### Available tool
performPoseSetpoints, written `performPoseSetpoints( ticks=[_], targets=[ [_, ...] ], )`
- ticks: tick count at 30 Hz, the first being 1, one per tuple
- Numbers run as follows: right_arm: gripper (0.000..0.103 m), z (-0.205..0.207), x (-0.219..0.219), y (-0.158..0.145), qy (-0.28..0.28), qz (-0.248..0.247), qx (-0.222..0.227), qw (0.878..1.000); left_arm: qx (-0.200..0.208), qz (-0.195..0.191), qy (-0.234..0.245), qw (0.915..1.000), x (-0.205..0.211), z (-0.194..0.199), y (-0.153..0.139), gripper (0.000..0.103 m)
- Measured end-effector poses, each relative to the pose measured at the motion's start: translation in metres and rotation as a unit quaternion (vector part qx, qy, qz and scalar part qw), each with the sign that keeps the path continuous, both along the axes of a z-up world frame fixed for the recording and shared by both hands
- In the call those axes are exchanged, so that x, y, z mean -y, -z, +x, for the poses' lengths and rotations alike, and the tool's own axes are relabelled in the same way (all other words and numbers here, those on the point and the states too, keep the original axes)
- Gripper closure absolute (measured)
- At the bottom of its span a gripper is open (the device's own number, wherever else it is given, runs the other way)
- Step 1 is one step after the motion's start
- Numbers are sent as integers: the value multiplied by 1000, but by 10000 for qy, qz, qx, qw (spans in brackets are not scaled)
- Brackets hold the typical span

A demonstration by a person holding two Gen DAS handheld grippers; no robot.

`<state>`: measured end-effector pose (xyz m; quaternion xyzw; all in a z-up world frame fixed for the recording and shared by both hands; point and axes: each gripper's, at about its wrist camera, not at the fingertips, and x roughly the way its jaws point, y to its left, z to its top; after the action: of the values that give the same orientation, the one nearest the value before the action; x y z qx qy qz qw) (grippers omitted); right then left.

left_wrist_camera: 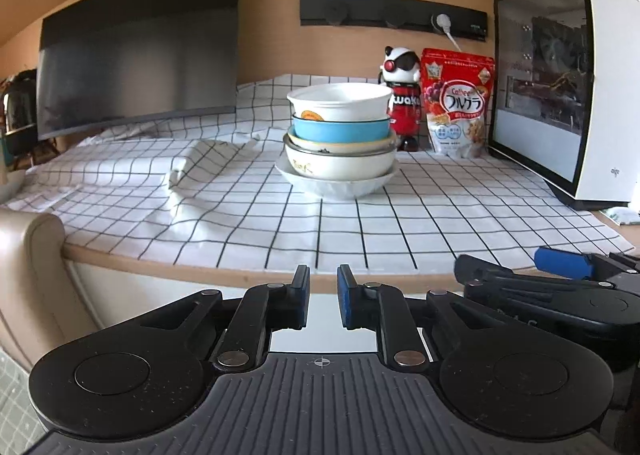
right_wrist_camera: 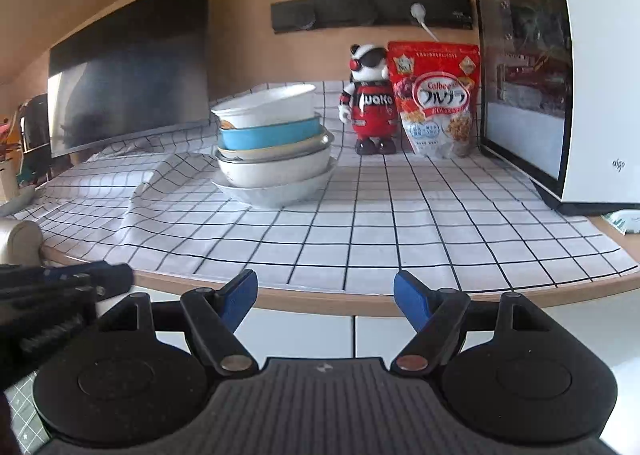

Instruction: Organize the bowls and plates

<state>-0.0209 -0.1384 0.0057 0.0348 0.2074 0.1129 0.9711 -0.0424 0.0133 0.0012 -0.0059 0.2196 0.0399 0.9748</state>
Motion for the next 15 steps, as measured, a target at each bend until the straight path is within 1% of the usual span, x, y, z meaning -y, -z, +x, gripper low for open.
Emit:
performPoseSetpoints(
  ticks=[3,11,15],
  targets=[
    [27,-9,-3,-1,-29,-47,86,9999,16,18,62,10000,2,-5,3,85],
    [27,-13,2,-2,117,-36,-47,9999,60,54,189,9998,-1,-6,2,85],
    [26,-19,7,-7,182,25,79,9998,186,108,231,9995,-1,-11,-3,85]
  ],
)
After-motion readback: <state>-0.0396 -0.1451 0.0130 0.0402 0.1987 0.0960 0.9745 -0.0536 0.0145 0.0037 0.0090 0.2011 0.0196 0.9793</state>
